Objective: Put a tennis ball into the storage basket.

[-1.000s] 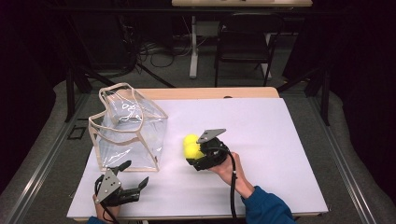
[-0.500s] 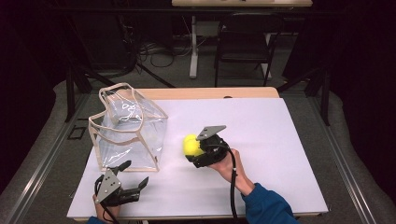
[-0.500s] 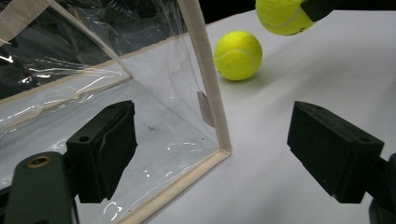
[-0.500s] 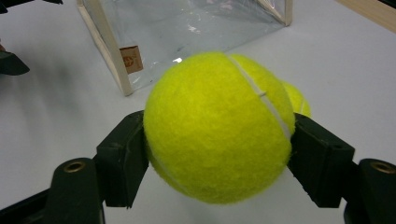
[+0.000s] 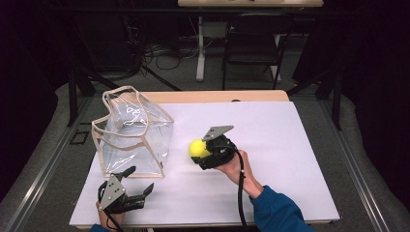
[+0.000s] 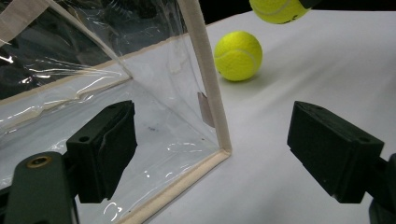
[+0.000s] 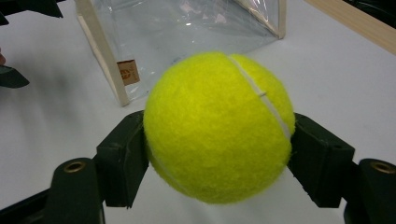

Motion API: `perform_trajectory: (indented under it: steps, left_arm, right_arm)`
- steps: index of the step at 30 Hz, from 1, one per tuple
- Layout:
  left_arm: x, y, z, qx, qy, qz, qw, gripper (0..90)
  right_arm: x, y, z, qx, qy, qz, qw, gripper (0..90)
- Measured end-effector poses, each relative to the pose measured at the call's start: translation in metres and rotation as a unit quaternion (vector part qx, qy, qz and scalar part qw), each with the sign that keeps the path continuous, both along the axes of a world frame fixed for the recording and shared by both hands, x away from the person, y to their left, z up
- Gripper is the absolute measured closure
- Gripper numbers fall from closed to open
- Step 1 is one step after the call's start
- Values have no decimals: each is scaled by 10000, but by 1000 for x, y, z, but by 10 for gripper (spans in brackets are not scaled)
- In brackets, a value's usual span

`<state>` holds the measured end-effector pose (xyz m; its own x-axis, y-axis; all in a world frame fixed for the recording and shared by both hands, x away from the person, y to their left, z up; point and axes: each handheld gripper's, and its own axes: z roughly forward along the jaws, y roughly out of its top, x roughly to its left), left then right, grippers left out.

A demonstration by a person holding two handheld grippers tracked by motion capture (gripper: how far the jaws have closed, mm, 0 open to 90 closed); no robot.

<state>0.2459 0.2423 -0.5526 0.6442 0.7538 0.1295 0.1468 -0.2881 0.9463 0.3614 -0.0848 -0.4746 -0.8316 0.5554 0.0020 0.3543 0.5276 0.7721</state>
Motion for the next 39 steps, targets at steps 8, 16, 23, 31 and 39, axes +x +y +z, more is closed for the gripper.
perform_trajectory:
  steps: [8,16,23,31,39]
  left_arm:
    - [0,0,0,9,-14,-3,10000,158]
    - [0,0,0,17,-13,-19,10000,158]
    - [0,0,0,-4,-27,-60,10000,158]
    - [0,-1,0,-10,-32,-60,10000,158]
    - [0,-1,0,-2,-40,-76,10000,158]
  right_arm:
    - [4,1,2,1,-4,4,10000,268]
    - [10,1,3,10,-17,-6,10000,268]
    - [14,1,5,18,-44,-57,10000,268]
    - [18,3,9,-6,-103,-65,9999,268]
    - [22,5,13,-34,-136,-63,9999,268]
